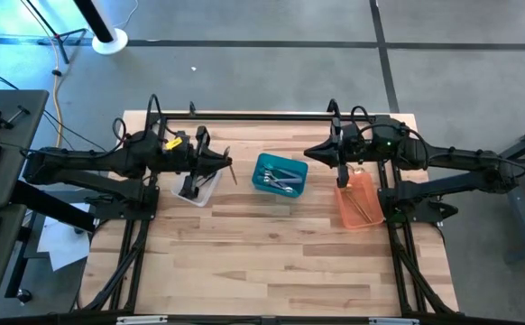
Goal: Sort silverware by color (type)
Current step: Put the gold spoon into the orange bin
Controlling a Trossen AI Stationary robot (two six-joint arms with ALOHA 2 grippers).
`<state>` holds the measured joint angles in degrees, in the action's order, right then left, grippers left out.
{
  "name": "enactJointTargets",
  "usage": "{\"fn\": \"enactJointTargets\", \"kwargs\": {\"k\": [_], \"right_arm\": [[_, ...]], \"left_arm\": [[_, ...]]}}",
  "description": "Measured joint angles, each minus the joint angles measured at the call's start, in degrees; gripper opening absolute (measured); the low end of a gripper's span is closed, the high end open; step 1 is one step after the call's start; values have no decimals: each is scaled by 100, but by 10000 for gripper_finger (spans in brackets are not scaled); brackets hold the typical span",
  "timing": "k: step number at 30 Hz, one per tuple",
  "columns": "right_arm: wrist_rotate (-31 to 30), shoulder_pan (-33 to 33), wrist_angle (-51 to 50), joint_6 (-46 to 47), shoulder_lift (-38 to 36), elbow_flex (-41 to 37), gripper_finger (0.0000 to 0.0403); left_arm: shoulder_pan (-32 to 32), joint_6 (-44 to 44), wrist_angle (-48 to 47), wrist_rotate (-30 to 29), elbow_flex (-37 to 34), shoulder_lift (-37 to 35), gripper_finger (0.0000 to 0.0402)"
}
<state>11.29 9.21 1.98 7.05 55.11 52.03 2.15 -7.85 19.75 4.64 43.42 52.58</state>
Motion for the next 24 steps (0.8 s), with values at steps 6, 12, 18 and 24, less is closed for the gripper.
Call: {"fn": "enactJointTargets", "kwargs": {"k": [6,12,18,24], "right_arm": [[0,0,-2,0,0,0,0],[0,0,-2,0,0,0,0],[0,0,-4,-2,0,0,0],[0,0,-55,-2,1,0,0]], "left_arm": [[0,-1,0,5,0,0,0],[0,2,2,11,0,0,0],[0,8,2,11,0,0,0],[0,17,4,11,0,0,0]]}}
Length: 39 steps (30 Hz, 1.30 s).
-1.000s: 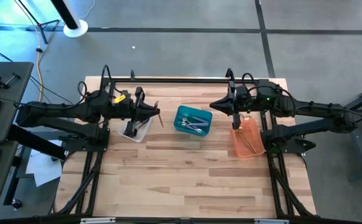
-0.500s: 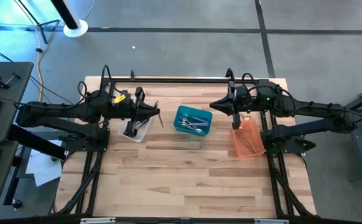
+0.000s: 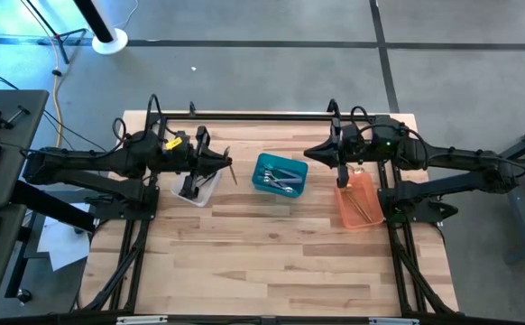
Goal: Sort silverware by color (type)
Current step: Put the gold spoon into the orange bin
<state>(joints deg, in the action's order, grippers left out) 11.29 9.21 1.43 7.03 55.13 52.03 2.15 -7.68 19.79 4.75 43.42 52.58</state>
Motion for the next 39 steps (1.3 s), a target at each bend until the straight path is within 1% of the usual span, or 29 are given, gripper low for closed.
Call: {"fn": "enactJointTargets", "kwargs": {"k": [35,39], "right_arm": [[-164,0,-120,2,1,0,0],[-163,0,-3,57,96,0,0]], "left_arm": [[7,-9,2,0,2,0,0],[7,91,186,0,2,34,0]]}}
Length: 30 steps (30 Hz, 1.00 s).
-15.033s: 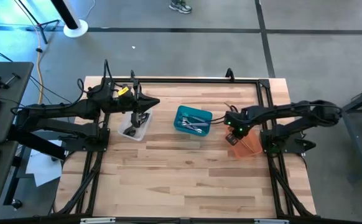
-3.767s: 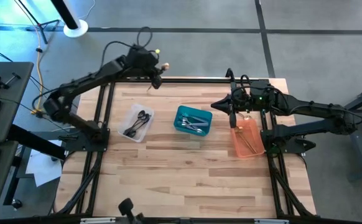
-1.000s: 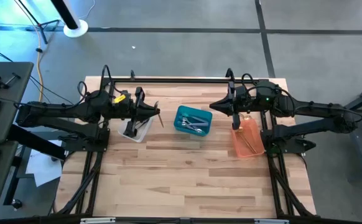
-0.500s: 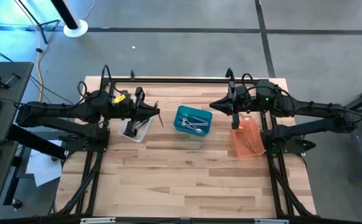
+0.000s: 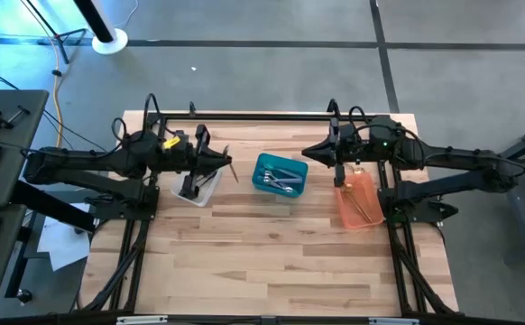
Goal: Sort silverware by color (type)
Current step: Put the gold spoon into the orange bin
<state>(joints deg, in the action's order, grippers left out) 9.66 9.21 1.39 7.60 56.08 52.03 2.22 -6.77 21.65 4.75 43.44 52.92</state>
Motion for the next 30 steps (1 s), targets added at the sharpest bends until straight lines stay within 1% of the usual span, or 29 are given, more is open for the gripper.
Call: {"fn": "enactJointTargets", "kwargs": {"k": [4,7,10,13,16,20,24,30], "right_arm": [[1,-48,552,142,368,0,7],[5,-81,906,146,708,0,30],[-36,-87,1090,319,1003,0,68],[-137,-85,1327,553,1241,0,112],[-286,-85,1624,576,1449,0,154],[-496,-85,1924,590,1765,0,194],[-475,-138,2412,590,2061,0,210],[-460,-157,2500,666,2198,0,208]], "left_arm": [[52,165,599,-101,11,285,0],[216,130,638,-255,106,620,0],[374,145,609,-249,295,1009,0],[511,223,636,-3,497,1329,0],[562,392,628,55,700,1643,0],[570,446,657,58,917,1970,0],[570,435,697,28,1067,2253,0],[570,403,708,24,1156,2422,0]]}}
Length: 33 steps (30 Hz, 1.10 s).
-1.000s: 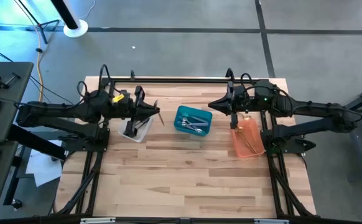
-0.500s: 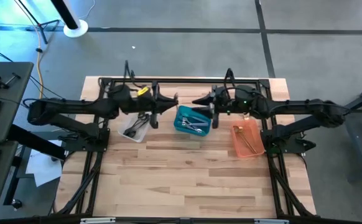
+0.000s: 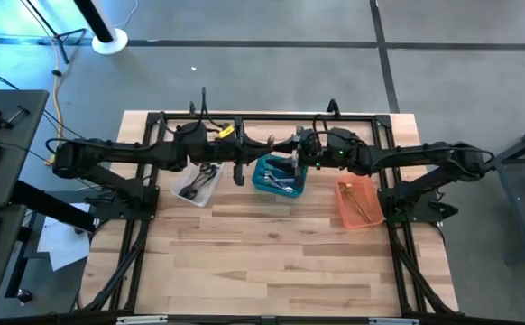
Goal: Sort silverware by color (type)
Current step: Put the gold spoon into the orange bin
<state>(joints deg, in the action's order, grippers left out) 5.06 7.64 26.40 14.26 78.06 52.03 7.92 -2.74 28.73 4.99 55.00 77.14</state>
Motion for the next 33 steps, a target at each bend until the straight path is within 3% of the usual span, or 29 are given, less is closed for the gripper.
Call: {"fn": "enactJointTargets", "kwargs": {"k": [14,23,33], "right_arm": [[247,-9,315,123,18,0,103],[274,-26,343,301,113,0,15],[290,-28,412,345,111,0,7]], "left_arm": [[-2,-9,155,-8,2,0,0],[0,-70,162,-38,0,0,0],[0,-391,144,-38,4,0,10]]}}
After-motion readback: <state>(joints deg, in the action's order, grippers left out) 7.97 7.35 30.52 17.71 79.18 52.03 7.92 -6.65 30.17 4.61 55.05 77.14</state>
